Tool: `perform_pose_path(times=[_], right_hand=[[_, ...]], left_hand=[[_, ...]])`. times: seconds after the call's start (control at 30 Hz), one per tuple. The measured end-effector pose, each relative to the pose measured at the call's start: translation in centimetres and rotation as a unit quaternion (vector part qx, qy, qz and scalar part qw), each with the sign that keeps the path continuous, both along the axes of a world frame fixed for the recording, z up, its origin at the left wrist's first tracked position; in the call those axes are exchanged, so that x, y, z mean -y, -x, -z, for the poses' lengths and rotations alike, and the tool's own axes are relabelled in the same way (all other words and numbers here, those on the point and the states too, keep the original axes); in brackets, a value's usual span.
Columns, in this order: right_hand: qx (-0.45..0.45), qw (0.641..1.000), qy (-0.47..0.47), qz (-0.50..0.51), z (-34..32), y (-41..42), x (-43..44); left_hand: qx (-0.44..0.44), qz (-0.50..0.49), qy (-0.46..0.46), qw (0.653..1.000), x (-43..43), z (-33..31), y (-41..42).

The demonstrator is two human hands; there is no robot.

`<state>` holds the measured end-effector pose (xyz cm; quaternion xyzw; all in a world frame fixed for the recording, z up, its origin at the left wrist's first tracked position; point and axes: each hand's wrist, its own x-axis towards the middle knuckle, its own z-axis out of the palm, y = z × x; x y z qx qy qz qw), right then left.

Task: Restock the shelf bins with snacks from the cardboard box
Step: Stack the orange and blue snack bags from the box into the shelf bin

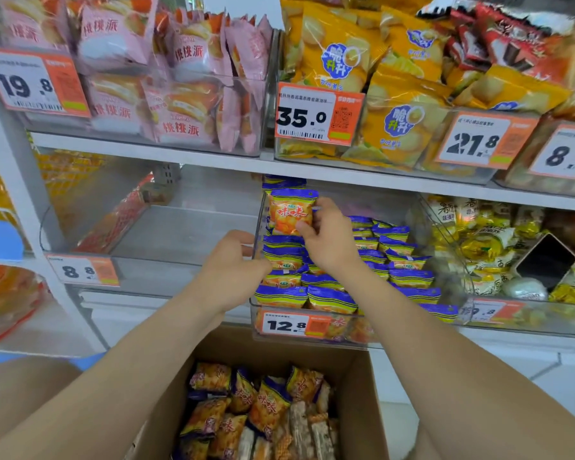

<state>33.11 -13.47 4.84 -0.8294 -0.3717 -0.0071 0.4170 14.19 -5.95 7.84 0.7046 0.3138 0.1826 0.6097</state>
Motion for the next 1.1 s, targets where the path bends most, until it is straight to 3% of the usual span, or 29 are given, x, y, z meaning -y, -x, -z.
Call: perform_pose_path(times=[0.13,0.3,0.43,0.6,0.67,0.73,0.8,0.87,0.93,1.0,1.1], right_hand=[[0.003,0.998,0.063,0.002,0.8,-0.6,-2.0],[-0.006,0.999,0.047,0.013,0.1,-0.7,-1.6],[0.044,0.996,0.08,-0.019,0.1,0.6,-1.2],[0.134,0.983,0.107,0.072,-1.0,2.2,-0.2],[0.142,0.981,0.105,0.075,-1.7,3.4,0.9],[0.134,0.988,0.071,0.031,-2.8,5.1,2.3],[0.099,0.994,0.043,-0.03,-4.1,7.4,4.2],[0.06,0.994,0.046,-0.084,-5.2,10.1,6.4],[0.027,0.987,0.087,-0.132,-5.6,12.6,8.5],[0.008,0.974,0.15,-0.172,-4.5,14.3,10.2],[-0.009,0.941,0.253,-0.223,-1.3,15.4,11.7]], left_hand=[[0.012,-0.005,0.016,1.0,0.0,0.2,0.2],[0.0,0.015,0.004,1.0,-0.1,0.0,0.7],[-0.023,0.019,-0.033,0.999,-0.1,-0.2,0.8],[-0.032,0.026,-0.063,0.997,0.2,-0.4,1.1],[-0.051,0.023,-0.125,0.991,0.3,-0.2,1.4],[-0.06,0.0,-0.243,0.968,0.4,0.3,2.1],[-0.044,-0.012,-0.384,0.922,0.5,1.1,3.0],[-0.042,0.024,-0.457,0.888,0.4,1.7,3.7],[-0.062,0.148,-0.441,0.883,0.4,2.2,4.5],[-0.088,0.295,-0.417,0.855,0.8,2.7,5.4],[-0.125,0.331,-0.44,0.825,0.9,4.1,6.6]])
